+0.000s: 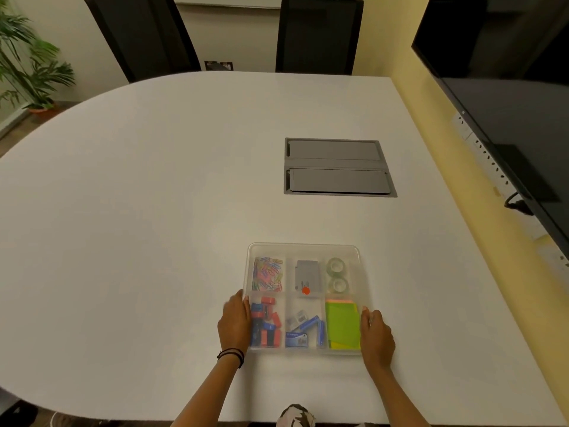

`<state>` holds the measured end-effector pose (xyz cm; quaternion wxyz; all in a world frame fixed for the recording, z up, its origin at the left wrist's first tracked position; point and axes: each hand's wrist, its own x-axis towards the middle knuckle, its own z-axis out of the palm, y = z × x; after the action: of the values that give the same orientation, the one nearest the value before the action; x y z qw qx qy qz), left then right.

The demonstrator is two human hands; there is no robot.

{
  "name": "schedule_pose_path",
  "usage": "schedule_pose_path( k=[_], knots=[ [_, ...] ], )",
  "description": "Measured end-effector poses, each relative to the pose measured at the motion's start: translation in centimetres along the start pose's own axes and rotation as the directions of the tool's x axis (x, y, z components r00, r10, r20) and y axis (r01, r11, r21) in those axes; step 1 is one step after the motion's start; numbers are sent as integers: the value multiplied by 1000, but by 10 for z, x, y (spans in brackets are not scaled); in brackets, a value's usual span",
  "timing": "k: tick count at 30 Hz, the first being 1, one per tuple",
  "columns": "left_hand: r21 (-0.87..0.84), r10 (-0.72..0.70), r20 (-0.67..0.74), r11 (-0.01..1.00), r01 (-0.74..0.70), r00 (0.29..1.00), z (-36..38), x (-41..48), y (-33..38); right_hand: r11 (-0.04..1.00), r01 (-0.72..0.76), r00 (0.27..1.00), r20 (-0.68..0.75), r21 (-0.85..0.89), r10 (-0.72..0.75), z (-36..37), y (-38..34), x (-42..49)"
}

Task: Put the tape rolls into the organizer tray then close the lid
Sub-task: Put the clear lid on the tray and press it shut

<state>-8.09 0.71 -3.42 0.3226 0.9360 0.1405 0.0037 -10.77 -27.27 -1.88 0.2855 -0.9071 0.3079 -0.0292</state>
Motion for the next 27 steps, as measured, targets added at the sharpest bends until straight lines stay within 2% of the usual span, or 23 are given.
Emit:
schedule_pose_path(
  k=[2,3,5,6,8,10,14,17,21,24,27],
  knots=[
    [163,197,-24,968,-191,980,-2,3,5,1000,1,1000,3,-10,-1,0,0,-1],
    [214,317,20,925,-313,948,-3,2,9,1000,3,1000,4,-16,-3,0,0,-1],
    [175,486,244,829,-531,839,-2,-5,20,1000,6,1000,8,-27,-6,-1,1,0],
    [130,538,360,780,-612,762,4,-9,24,1000,6,1000,10,-30,-6,-1,1,0],
    [75,600,480,699,-711,640,18,-15,26,999,3,1000,15,-34,-3,0,1,0],
    [67,615,519,664,-745,594,25,-16,27,999,5,1000,15,-39,-4,0,1,0],
    [137,675,478,574,-807,562,27,-12,25,999,13,1000,6,-46,-12,0,2,1],
    [113,660,502,589,-800,558,27,-11,26,999,21,1000,-13,-50,-22,0,0,0],
    [348,576,539,511,-786,614,22,-14,31,998,26,1000,-13,-58,-26,-1,-1,-1],
    [246,582,575,549,-799,576,22,-14,31,996,35,999,12,-85,-34,-2,-1,0],
    [100,579,584,645,-758,569,21,-11,34,994,50,999,18,-98,-49,-5,-4,2]
  ],
)
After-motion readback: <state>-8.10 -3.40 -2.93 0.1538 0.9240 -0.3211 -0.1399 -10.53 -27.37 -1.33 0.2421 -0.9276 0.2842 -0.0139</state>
